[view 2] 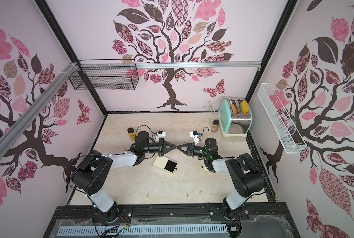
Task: Place the earrings into the drawer-style jewelry box
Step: Pick up the earring from the center of the board, then insert the earring into the inner lining.
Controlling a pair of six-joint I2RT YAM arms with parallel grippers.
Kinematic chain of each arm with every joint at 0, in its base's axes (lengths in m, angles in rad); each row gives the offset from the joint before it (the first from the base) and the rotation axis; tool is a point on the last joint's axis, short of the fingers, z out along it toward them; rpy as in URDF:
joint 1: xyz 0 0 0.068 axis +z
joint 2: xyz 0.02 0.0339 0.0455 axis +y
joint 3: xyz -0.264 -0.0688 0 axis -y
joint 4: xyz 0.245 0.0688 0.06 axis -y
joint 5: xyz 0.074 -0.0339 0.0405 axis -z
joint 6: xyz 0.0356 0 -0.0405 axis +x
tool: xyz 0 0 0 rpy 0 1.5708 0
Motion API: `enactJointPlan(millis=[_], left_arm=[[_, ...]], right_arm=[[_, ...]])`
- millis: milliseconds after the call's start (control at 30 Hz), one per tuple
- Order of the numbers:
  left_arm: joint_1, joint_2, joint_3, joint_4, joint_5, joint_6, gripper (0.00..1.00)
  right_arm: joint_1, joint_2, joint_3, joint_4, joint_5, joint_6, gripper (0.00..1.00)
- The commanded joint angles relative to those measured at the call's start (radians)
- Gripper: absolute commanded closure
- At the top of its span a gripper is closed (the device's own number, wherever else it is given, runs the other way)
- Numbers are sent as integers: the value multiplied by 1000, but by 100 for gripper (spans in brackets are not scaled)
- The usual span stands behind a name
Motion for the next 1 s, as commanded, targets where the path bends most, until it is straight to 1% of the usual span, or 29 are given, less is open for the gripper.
enactJointPlan(millis=[0, 67, 100, 133, 167, 233, 267, 300, 367, 467, 567, 667, 733, 833, 967], left_arm=[[4, -13, -6, -6, 1, 28, 100], [7, -18, -4, -37, 1, 48, 100], [12, -23, -5, -50, 2, 61, 94], [20, -34, -11, -68, 4, 75, 77], [35, -50, -18, -96, 6, 95, 63], [73, -92, -32, -206, 3, 167, 45], [98, -121, -38, -291, -5, 221, 38], [120, -145, -38, -370, -10, 274, 33], [171, -195, -26, -598, -47, 422, 21], [225, -232, -2, -853, -135, 617, 10], [260, -224, 14, -977, -187, 726, 3], [266, -202, 39, -1049, -237, 790, 2], [267, -186, 50, -1070, -257, 805, 2], [267, -155, 67, -1094, -270, 811, 2], [266, -110, 58, -1054, -234, 787, 2]], right_arm=[[8, -6, 38, -31, 7, -25, 90], [7, -22, 51, -128, 19, -75, 91], [7, -31, 60, -194, 28, -110, 92], [7, -44, 71, -284, 42, -162, 92], [8, -59, 84, -387, 64, -223, 93], [10, -88, 111, -595, 128, -349, 94], [17, -102, 128, -690, 171, -413, 94], [31, -112, 146, -783, 219, -471, 94], [85, -125, 193, -958, 356, -588, 94], [176, -113, 241, -1079, 517, -677, 95], [240, -78, 297, -1161, 625, -737, 97], [319, -48, 348, -1221, 746, -795, 97], [360, -28, 379, -1252, 803, -821, 97], [387, -11, 392, -1257, 838, -836, 96], [419, 22, 419, -1258, 863, -854, 96]])
